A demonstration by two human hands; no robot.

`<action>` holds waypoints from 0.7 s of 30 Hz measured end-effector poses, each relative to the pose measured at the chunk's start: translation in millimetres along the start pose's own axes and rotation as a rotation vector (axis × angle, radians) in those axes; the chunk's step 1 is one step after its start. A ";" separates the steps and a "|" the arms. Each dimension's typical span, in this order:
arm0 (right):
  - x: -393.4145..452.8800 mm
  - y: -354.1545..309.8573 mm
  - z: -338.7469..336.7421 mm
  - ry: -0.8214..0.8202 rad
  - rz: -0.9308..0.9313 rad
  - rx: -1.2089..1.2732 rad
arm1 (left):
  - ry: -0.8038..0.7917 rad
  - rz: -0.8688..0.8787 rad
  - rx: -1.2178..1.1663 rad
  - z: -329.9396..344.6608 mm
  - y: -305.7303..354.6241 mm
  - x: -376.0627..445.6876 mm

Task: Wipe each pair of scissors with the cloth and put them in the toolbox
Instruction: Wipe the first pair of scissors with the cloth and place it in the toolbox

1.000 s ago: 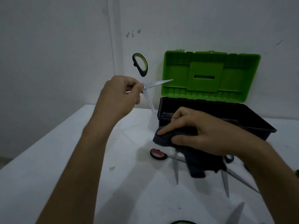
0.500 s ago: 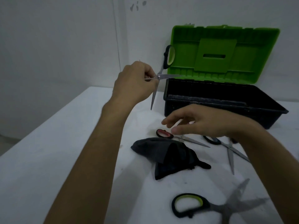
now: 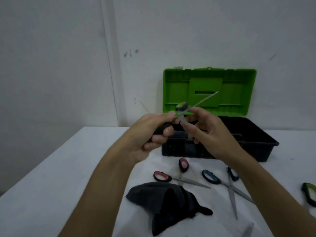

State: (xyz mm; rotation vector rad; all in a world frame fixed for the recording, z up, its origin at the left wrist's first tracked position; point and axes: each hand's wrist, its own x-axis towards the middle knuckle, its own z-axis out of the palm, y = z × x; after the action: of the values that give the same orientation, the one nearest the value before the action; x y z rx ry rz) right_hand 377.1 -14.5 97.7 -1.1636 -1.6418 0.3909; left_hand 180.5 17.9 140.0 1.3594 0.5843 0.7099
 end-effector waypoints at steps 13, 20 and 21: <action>-3.6 -0.8 4.8 0.065 0.043 0.019 | 0.091 -0.071 -0.177 -3.2 -9.2 8.9; -2.6 -8.6 8.5 0.079 0.339 0.322 | 0.446 0.292 0.390 -10.7 -21.0 20.3; -3.3 -9.5 11.6 0.068 0.355 0.339 | 0.430 0.320 0.413 -8.5 -23.6 20.5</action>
State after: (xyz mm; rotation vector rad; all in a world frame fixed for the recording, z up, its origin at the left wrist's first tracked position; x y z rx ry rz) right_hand 362.2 -18.5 98.1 -1.1905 -1.2476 0.8137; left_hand 190.6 37.4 116.2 1.7168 0.9006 1.2067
